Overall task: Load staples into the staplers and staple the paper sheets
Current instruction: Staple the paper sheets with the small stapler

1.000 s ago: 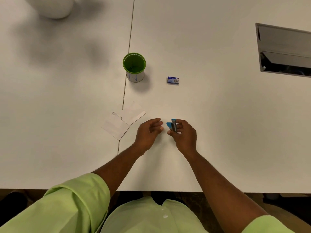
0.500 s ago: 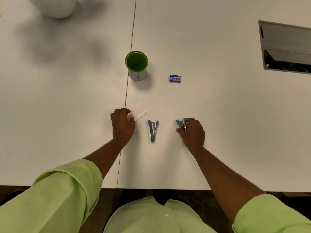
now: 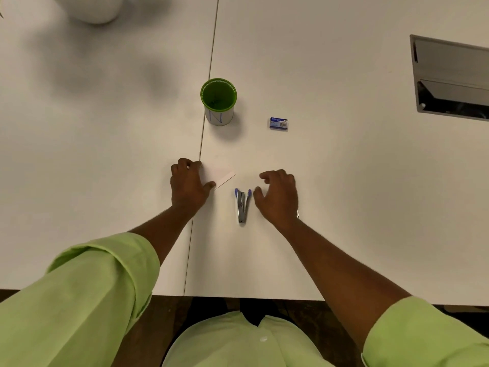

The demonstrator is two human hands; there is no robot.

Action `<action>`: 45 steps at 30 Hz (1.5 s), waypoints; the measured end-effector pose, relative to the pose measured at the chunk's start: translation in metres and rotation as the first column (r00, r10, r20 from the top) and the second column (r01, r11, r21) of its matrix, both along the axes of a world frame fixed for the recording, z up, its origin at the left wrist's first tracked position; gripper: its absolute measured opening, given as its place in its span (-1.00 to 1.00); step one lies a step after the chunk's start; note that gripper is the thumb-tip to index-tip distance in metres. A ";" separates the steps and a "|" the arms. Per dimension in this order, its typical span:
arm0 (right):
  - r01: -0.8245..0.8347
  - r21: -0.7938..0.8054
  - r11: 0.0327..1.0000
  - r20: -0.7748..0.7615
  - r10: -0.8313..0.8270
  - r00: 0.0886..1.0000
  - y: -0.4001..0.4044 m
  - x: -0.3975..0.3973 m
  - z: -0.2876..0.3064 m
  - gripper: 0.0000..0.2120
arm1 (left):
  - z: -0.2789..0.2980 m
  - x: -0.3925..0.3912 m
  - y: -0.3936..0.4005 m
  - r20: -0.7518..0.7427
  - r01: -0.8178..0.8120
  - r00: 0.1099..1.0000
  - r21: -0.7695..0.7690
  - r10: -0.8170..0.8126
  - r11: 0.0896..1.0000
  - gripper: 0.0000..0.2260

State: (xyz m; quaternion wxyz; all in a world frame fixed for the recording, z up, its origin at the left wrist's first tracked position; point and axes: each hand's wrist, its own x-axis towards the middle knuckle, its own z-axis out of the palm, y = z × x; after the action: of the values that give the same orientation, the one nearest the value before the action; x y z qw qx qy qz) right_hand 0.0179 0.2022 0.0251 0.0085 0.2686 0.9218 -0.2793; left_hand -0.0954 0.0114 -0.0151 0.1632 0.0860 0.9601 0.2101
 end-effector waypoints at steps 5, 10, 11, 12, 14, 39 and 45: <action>-0.147 -0.076 0.986 0.094 0.154 0.984 -0.020 -0.022 0.001 -0.71 | 0.000 -0.001 0.007 0.003 -0.009 1.000 -0.021 0.009 1.000 -0.44; -0.145 -0.164 0.976 0.076 0.159 0.984 -0.030 -0.029 0.000 -0.70 | 0.003 -0.005 0.006 0.010 -0.058 0.998 0.005 0.058 0.998 -0.50; -0.130 -0.177 0.975 0.062 0.143 0.988 -0.032 -0.028 0.000 -0.71 | 0.003 -0.005 0.006 0.003 -0.070 0.998 0.042 0.070 0.997 -0.57; -0.113 -0.191 0.975 0.050 0.125 0.991 -0.033 -0.028 0.000 -0.71 | 0.003 -0.004 0.006 0.002 -0.082 0.997 0.094 0.082 0.992 -0.66; -0.073 -0.225 0.972 0.037 0.084 0.996 -0.034 -0.027 0.000 -0.69 | 0.006 -0.002 0.008 0.051 -0.130 0.991 0.223 0.121 0.966 -0.78; 0.203 -0.814 0.544 0.031 -0.309 0.950 -0.014 -0.004 0.031 -0.77 | 0.049 0.027 0.025 0.562 -0.448 0.827 0.647 0.011 0.617 -0.89; 0.180 -0.855 0.487 0.008 -0.334 0.942 -0.008 0.002 0.033 -0.77 | 0.057 0.029 0.035 0.527 -0.373 0.848 0.671 -0.058 0.641 -0.69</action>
State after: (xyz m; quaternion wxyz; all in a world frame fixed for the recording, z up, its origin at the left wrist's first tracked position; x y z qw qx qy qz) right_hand 0.0203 0.1941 0.0580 0.0221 0.3424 0.6168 -0.7084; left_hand -0.0660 0.0467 0.0423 0.3368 0.0002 0.7113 0.6169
